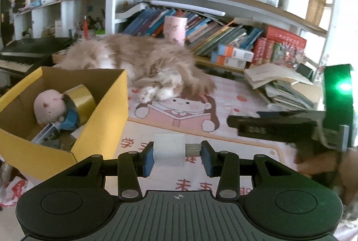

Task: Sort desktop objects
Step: 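Carry the white charger and white-red box toward the yellow box with both grippers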

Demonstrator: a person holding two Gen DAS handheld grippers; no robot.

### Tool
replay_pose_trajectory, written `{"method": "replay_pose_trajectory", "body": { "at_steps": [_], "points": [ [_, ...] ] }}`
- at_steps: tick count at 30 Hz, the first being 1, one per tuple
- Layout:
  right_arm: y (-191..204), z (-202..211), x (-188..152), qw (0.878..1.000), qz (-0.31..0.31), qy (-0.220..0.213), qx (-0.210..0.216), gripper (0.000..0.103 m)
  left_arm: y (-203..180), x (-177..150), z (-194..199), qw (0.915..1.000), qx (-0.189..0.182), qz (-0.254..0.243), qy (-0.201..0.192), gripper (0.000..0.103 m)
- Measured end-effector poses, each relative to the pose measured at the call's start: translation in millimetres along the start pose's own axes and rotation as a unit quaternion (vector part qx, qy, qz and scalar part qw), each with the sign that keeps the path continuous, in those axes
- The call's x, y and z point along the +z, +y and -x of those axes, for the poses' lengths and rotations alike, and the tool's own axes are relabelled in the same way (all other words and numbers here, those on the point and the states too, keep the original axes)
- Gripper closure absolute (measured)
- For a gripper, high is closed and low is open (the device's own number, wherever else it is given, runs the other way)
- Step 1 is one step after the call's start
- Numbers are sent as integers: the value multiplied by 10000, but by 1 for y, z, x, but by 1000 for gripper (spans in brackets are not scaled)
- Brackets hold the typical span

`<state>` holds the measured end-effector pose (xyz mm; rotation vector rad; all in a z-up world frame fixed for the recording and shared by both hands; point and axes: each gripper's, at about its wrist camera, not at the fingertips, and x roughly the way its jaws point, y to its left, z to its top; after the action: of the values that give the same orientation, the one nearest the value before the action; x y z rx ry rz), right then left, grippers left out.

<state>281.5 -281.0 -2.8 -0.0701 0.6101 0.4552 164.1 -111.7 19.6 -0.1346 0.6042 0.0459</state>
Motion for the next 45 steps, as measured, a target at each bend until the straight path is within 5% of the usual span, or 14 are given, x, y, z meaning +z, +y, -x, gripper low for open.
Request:
{"method": "replay_pose_trajectory", "body": {
  "at_steps": [23,45],
  "points": [
    [73,102,-50,9964,-595,111,-590,45,46,-16,54,9928,-1118,-408,-123,62],
    [209,147,-104,9964,-583,384,-476,45,145,-76,131,9953,-850,-328,338,62]
  ]
}}
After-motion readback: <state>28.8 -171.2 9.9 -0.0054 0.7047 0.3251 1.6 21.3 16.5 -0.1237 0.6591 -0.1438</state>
